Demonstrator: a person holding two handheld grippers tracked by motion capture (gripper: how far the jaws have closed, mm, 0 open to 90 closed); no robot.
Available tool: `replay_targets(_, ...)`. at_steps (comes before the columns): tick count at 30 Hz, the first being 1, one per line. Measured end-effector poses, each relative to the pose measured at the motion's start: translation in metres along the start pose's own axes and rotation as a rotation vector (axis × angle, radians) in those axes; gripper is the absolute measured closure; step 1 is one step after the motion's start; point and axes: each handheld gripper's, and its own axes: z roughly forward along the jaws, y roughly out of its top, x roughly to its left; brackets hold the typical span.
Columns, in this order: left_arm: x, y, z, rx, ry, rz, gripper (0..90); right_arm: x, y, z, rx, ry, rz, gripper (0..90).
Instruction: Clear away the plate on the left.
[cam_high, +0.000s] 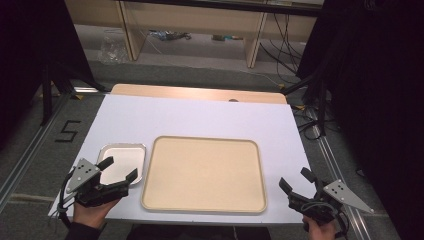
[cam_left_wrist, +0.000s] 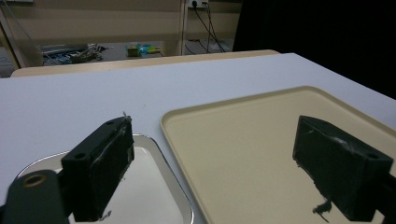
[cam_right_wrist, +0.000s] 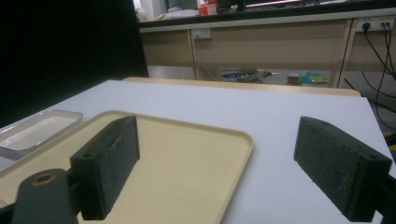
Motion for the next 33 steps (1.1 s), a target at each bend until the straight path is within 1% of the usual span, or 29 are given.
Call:
replay_targets(2,0.0004,-0.0001,0.0004,0.005,0.003,-0.001,12.4,0.0003,-0.0001,0.0,-0.003,0.004,0.011,15.1)
replay_targets(3,0.0007,-0.0002,0.0005,0.009,0.008,-0.005,12.4,0.0015,-0.0004,0.0002,0.001,0.015,0.034,15.1)
replay_targets(5,0.0016,-0.0004,0.0007,0.008,0.011,-0.013,12.6,0.0016,-0.0004,0.0003,0.0,0.012,0.036,15.1)
replay_targets(6,0.0023,-0.0003,0.0005,0.01,0.012,-0.014,12.7,0.0001,-0.0001,-0.0003,0.003,-0.001,0.013,15.1)
replay_targets(7,0.0029,-0.0005,0.0006,0.012,0.013,-0.016,12.7,-0.0006,0.0001,-0.0004,0.003,-0.002,0.007,15.1)
replay_targets(10,0.005,-0.001,0.0021,0.034,0.016,-0.018,13.8,-0.0006,-0.0001,-0.0004,0.001,-0.004,0.008,15.1)
replay_targets(11,0.0056,-0.0014,0.0031,0.039,0.015,-0.026,13.9,-0.0006,0.0,-0.0005,0.004,-0.003,0.007,15.1)
replay_targets(12,0.0066,-0.0016,0.0036,0.046,0.016,-0.023,13.8,-0.0006,0.0,-0.0005,0.003,-0.004,0.008,15.1)
replay_targets(13,0.0072,-0.0017,0.0044,0.048,0.019,-0.029,13.9,-0.0005,-0.0001,-0.0003,-0.002,-0.006,0.009,15.1)
replay_targets(20,0.009,-0.002,0.0054,0.049,0.02,-0.028,13.8,-0.001,0.0,-0.0007,-0.003,0.004,0.009,15.1)
replay_targets(23,0.0085,-0.0018,0.0052,0.053,0.026,-0.027,13.8,-0.0009,0.0,-0.0007,-0.004,0.003,0.009,15.1)
replay_targets(25,0.0089,-0.0019,0.0054,0.05,0.023,-0.027,13.8,-0.0008,0.0,-0.0006,-0.006,0.0,0.01,15.1)
replay_targets(26,0.009,-0.0019,0.0054,0.05,0.021,-0.026,13.8,0.0004,-0.0002,-0.001,-0.002,0.001,0.027,15.1)
replay_targets(30,0.0089,-0.0019,0.0056,0.048,0.021,-0.027,13.8,0.0003,-0.0002,-0.0009,-0.001,0.002,0.029,15.1)
replay_targets(31,0.0086,-0.0017,0.0052,0.053,0.026,-0.026,13.8,-0.0009,0.0,-0.0007,-0.003,0.004,0.013,15.1)
replay_targets(33,0.0086,-0.0017,0.0053,0.053,0.024,-0.025,13.8,-0.0009,0.0001,-0.0008,-0.001,0.001,0.009,15.1)
